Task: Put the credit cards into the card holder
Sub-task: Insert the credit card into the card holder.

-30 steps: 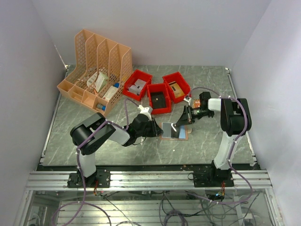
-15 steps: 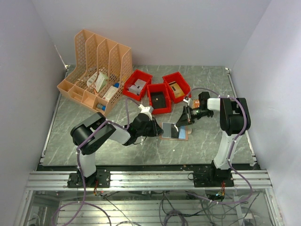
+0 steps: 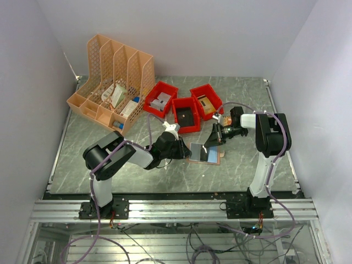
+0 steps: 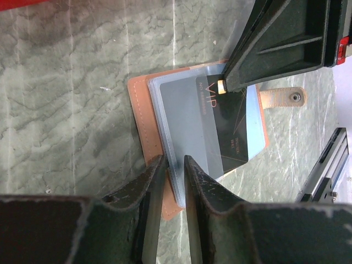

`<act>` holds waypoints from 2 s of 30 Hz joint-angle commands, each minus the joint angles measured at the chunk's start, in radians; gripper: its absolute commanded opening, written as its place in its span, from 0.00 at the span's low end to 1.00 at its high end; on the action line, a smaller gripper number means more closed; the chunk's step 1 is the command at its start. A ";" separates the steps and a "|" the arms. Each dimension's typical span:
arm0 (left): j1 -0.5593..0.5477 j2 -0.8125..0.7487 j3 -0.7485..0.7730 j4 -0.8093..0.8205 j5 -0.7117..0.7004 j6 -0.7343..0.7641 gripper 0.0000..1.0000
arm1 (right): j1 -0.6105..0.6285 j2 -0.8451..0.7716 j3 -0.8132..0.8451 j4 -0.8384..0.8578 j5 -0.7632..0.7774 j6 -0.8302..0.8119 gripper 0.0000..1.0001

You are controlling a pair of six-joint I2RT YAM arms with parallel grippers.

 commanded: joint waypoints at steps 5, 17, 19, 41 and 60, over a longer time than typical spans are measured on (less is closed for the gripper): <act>-0.002 -0.112 0.019 -0.199 -0.099 0.060 0.39 | 0.011 0.029 0.007 0.038 0.033 0.006 0.00; -0.237 -0.118 0.287 -0.503 -0.440 -0.060 0.38 | 0.011 0.032 0.000 0.045 0.034 0.006 0.01; -0.262 -0.069 0.344 -0.538 -0.481 -0.064 0.37 | 0.010 0.035 0.001 0.043 0.033 0.004 0.01; -0.324 0.270 0.736 -0.772 -0.601 0.007 0.35 | 0.011 0.042 -0.005 0.048 0.031 0.003 0.02; -0.346 0.284 0.767 -0.880 -0.804 -0.005 0.38 | 0.010 0.024 -0.003 0.044 0.002 -0.003 0.29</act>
